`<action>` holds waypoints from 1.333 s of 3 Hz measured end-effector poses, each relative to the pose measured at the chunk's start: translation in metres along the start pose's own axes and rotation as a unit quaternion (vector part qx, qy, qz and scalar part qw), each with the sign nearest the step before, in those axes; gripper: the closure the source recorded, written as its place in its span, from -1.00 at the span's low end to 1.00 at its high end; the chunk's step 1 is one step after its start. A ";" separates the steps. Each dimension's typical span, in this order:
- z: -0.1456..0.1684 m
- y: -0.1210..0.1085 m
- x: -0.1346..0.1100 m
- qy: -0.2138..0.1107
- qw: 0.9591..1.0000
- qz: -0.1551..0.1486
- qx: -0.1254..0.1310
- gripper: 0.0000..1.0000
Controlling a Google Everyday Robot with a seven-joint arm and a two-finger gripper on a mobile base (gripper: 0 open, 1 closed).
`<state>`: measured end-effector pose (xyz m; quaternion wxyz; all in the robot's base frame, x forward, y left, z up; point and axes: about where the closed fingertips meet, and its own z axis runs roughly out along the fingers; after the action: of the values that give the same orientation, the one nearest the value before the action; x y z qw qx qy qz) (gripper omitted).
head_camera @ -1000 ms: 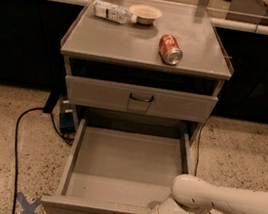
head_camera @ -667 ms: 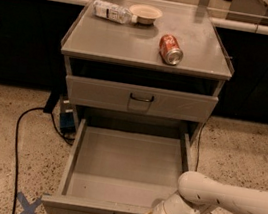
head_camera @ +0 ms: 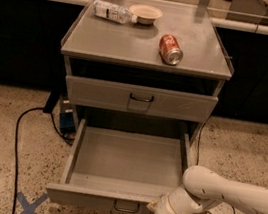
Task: Close middle drawer
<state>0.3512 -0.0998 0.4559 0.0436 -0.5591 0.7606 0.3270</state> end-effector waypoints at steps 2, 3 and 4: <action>0.034 -0.018 -0.006 0.015 0.999 0.005 -0.028 -1.00; 0.025 -0.057 -0.032 0.017 1.000 0.003 -0.004 -1.00; 0.025 -0.057 -0.032 0.017 1.000 0.003 -0.004 -1.00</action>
Offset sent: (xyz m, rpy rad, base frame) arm 0.0284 0.0422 -0.0570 -0.0193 0.0897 0.0612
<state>0.4058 -0.0691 0.4243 0.0279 -0.5628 0.7614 0.3205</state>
